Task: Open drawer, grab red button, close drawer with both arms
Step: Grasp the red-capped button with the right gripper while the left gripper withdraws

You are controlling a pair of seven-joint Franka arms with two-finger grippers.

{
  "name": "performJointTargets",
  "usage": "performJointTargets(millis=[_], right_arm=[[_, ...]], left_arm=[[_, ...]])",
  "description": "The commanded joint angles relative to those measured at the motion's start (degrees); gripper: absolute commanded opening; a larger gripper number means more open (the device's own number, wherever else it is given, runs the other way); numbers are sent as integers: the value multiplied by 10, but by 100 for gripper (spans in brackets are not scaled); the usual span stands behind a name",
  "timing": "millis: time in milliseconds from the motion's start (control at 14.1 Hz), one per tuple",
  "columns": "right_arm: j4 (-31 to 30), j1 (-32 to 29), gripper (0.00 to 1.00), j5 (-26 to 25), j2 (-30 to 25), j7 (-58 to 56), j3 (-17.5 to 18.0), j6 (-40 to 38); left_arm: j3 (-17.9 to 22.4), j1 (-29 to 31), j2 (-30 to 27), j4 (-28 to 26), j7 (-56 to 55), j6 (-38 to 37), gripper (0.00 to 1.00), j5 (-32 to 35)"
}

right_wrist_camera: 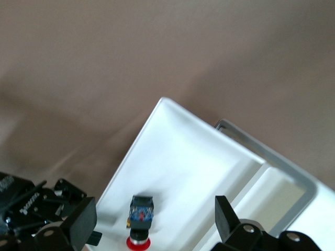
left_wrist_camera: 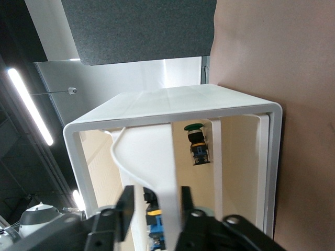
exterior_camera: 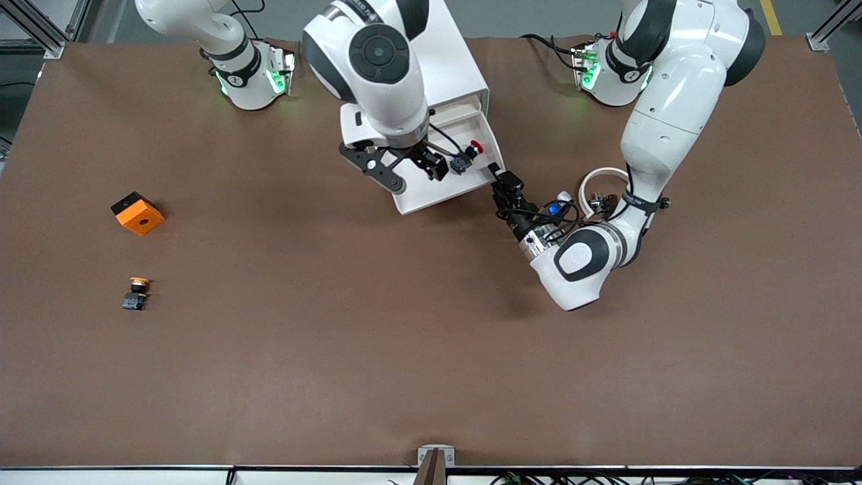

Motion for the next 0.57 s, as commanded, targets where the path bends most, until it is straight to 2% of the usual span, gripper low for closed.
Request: performJointTargets(millis=[0, 284, 497], right_arm=[[19, 37, 100, -23, 20, 41, -6, 8], [15, 74, 100, -35, 48, 83, -6, 49], [15, 85, 100, -48, 67, 88, -7, 61]], left_arm=[[2, 4, -15, -4, 0, -5, 100, -3], [1, 7, -31, 15, 21, 13, 100, 49], [0, 7, -45, 43, 102, 22, 100, 90]])
